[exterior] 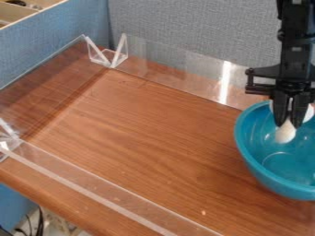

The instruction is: Put the mushroom in the blue bowl

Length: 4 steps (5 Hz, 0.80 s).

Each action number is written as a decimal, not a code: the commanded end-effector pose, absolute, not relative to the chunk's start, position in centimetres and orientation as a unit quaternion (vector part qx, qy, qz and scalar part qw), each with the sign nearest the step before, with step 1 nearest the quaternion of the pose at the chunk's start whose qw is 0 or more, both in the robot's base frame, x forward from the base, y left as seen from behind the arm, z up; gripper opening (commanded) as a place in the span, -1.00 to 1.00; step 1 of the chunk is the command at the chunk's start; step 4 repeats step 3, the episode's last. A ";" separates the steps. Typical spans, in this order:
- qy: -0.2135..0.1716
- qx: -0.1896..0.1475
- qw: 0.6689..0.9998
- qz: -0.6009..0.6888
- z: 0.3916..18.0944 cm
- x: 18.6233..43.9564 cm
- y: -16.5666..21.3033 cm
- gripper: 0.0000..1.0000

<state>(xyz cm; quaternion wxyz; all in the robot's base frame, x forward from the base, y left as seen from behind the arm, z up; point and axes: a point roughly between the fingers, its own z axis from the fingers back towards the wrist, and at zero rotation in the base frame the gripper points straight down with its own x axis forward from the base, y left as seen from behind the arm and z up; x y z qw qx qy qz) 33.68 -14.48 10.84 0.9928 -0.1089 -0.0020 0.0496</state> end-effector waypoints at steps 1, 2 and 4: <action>-0.039 -0.123 0.990 0.052 13.5 34.1 -13.7 -1.00; -0.040 -0.125 0.990 0.049 13.5 34.1 -13.6 -1.00; -0.041 -0.126 0.990 0.046 13.6 34.1 -13.5 -1.00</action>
